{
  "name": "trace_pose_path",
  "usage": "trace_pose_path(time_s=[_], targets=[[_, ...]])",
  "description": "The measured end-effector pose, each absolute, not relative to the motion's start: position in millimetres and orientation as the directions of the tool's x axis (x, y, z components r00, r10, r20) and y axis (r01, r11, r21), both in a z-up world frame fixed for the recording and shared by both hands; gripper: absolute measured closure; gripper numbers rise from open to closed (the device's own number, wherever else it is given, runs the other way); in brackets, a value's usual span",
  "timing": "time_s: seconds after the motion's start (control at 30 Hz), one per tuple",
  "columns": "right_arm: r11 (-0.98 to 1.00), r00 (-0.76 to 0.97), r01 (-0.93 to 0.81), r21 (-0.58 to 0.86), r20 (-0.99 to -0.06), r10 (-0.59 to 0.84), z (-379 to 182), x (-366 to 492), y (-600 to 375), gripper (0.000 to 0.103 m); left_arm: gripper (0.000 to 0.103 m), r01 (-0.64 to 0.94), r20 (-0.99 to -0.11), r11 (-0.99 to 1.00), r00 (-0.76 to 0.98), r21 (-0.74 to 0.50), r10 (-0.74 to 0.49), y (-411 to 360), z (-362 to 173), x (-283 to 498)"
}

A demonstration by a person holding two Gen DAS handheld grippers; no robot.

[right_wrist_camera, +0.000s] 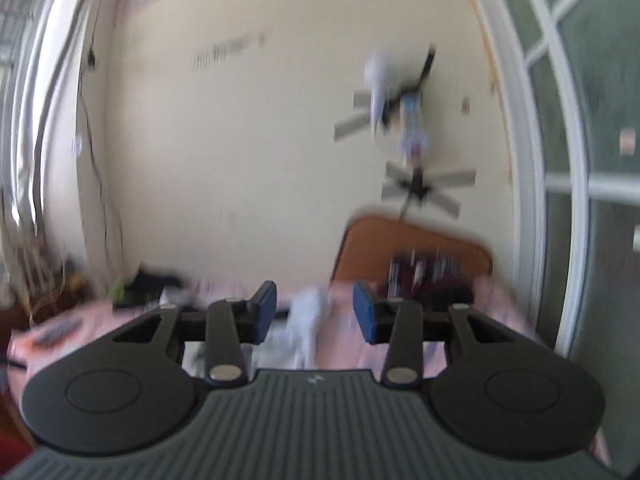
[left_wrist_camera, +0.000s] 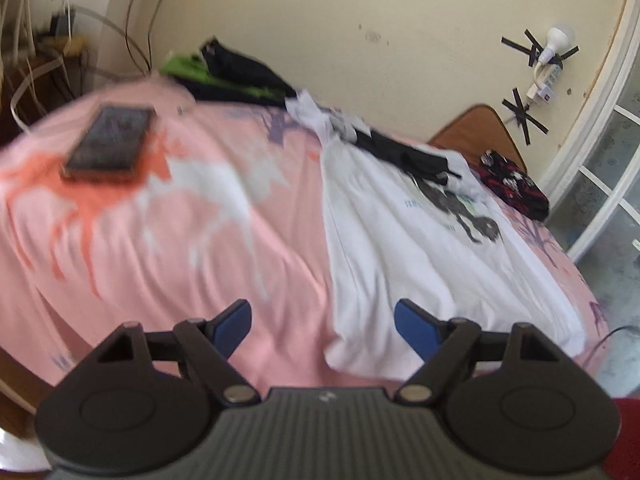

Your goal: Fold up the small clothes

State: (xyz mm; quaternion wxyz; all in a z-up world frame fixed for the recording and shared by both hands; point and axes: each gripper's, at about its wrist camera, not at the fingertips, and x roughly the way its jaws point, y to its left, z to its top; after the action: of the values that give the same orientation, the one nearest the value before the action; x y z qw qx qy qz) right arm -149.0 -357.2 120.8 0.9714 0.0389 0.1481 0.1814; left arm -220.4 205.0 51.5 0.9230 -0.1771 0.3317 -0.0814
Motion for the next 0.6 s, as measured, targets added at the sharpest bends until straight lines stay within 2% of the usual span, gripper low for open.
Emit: trace_pose_path(time_s=[0.1,0.2,0.37,0.47,0.53,0.57,0.6], targets=[[0.929,0.827,-0.333,0.163,-0.423,0.371,65.9,-146.0,-344.6,0.061,0.024,0.04,-0.595,0.9,0.738,-0.433,-0.319,197.2,34.5,-217.2],[0.913,0.754,-0.355,0.203,-0.516,0.408,38.9,-147.7,-341.4,0.061,0.024,0.066,-0.581,0.882,0.729,-0.467,-0.362,192.1,30.4,-212.3],[0.891,0.68,-0.403,0.208,-0.583,0.444,34.2,-160.1,-343.5,0.06,0.025,0.106,-0.606,0.894,0.7,-0.435,-0.378,173.4,26.0,-193.2],[0.884,0.664,-0.422,0.203,-0.594,0.454,34.8,-156.5,-344.0,0.06,0.046,0.123,-0.629,0.89,0.665,-0.439,-0.403,163.8,20.9,-179.6],[0.875,0.65,-0.435,0.211,-0.599,0.468,30.7,-149.4,-341.5,0.06,0.079,0.131,-0.655,0.896,0.638,-0.425,-0.404,158.0,18.7,-173.8],[0.87,0.637,-0.441,0.221,-0.606,0.476,27.2,-146.2,-340.8,0.06,0.089,0.133,-0.671,0.897,0.62,-0.421,-0.407,157.0,17.0,-172.4],[0.865,0.623,-0.444,0.232,-0.615,0.484,23.8,-142.2,-339.2,0.06,0.09,0.131,-0.676,0.892,0.607,-0.433,-0.418,158.4,16.0,-173.3]])
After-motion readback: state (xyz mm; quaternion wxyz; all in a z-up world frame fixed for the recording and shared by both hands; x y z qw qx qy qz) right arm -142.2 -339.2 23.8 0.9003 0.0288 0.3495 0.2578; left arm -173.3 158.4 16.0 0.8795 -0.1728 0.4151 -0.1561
